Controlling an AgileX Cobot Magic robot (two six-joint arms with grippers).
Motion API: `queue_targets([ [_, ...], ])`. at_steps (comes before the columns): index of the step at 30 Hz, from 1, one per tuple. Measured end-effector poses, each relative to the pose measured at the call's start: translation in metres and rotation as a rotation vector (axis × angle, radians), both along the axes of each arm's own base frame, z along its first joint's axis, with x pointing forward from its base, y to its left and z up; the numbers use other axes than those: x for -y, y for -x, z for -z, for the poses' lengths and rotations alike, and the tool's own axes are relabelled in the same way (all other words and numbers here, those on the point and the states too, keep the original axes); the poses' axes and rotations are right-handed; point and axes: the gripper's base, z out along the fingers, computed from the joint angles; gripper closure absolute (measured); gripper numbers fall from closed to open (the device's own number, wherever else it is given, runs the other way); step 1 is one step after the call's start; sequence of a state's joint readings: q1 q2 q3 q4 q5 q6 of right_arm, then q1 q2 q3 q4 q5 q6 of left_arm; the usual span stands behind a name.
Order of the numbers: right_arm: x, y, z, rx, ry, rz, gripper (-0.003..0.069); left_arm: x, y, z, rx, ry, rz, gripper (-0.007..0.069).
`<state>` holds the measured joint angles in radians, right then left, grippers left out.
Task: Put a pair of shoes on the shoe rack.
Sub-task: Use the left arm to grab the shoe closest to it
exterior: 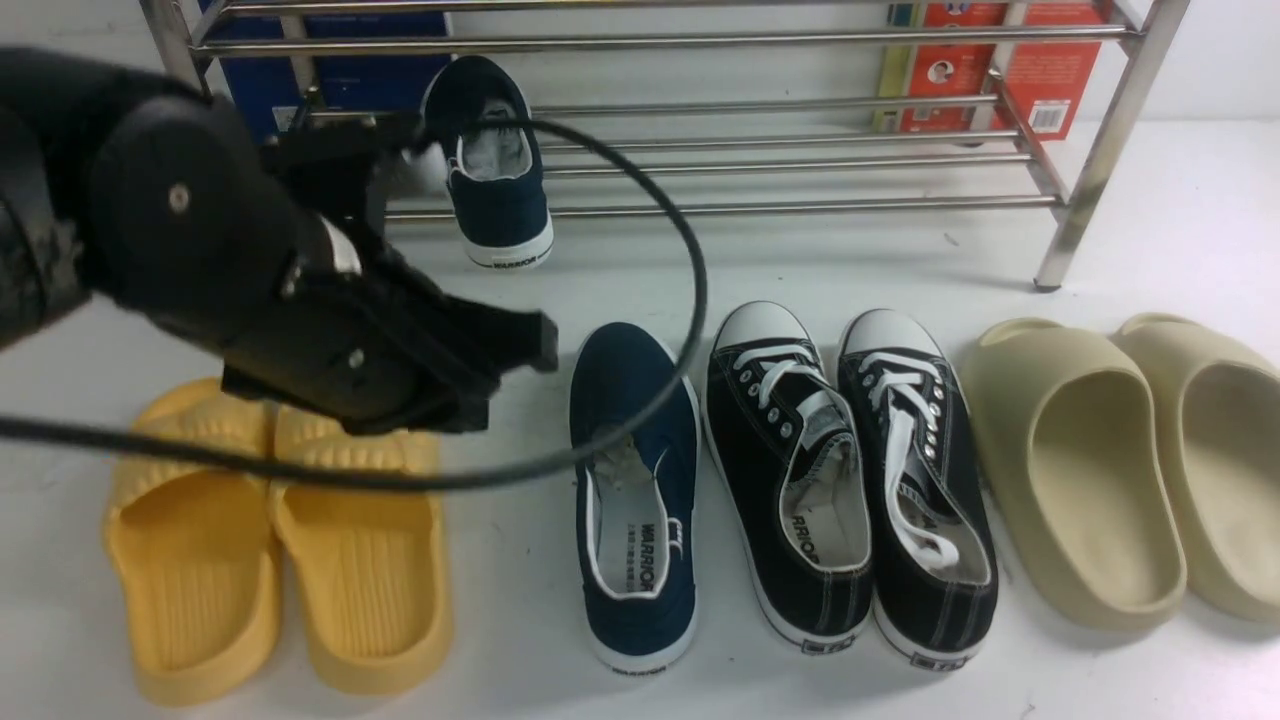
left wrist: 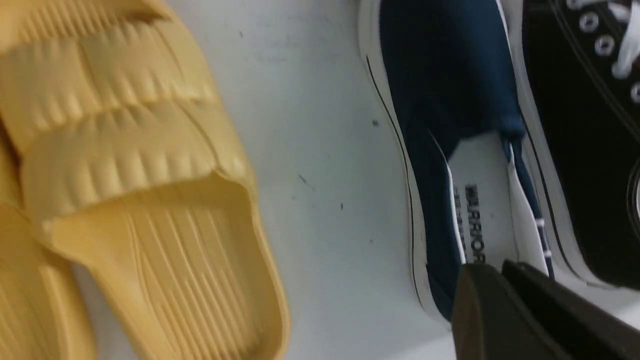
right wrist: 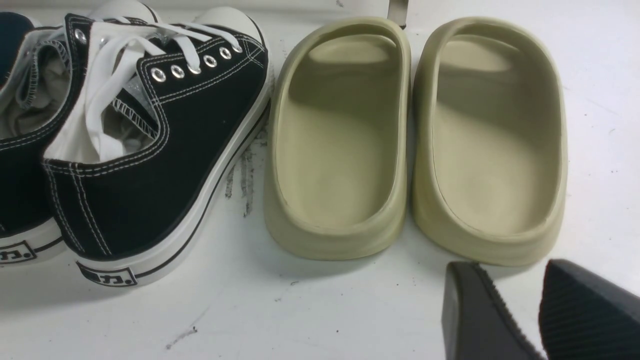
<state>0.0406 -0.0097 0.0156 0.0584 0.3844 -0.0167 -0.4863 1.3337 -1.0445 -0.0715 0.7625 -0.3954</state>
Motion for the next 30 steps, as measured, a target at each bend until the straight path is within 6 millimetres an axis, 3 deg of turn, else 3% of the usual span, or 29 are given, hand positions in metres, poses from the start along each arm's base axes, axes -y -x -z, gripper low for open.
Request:
queue_targets([
  [4, 0.0, 0.0, 0.0, 0.0, 0.0, 0.0, 0.0419, 0.0, 0.018, 0.013, 0.037, 0.04, 0.007, 0.0568],
  [11, 0.0, 0.0, 0.0, 0.0, 0.0, 0.0, 0.0419, 0.001, 0.026, 0.034, -0.051, 0.081, -0.022, 0.0559],
  [20, 0.0, 0.0, 0.0, 0.0, 0.0, 0.0, 0.0419, 0.017, 0.011, 0.042, -0.143, 0.16, -0.065, 0.0378],
  [22, 0.0, 0.0, 0.0, 0.0, 0.0, 0.0, 0.0419, 0.019, 0.007, 0.044, -0.147, 0.155, -0.062, 0.0368],
  [25, 0.0, 0.0, 0.0, 0.0, 0.0, 0.0, 0.0419, 0.033, 0.001, 0.046, -0.156, 0.129, -0.007, 0.037],
  [30, 0.0, 0.0, 0.0, 0.0, 0.0, 0.0, 0.0419, 0.062, 0.006, 0.042, -0.158, 0.112, 0.096, 0.0394],
])
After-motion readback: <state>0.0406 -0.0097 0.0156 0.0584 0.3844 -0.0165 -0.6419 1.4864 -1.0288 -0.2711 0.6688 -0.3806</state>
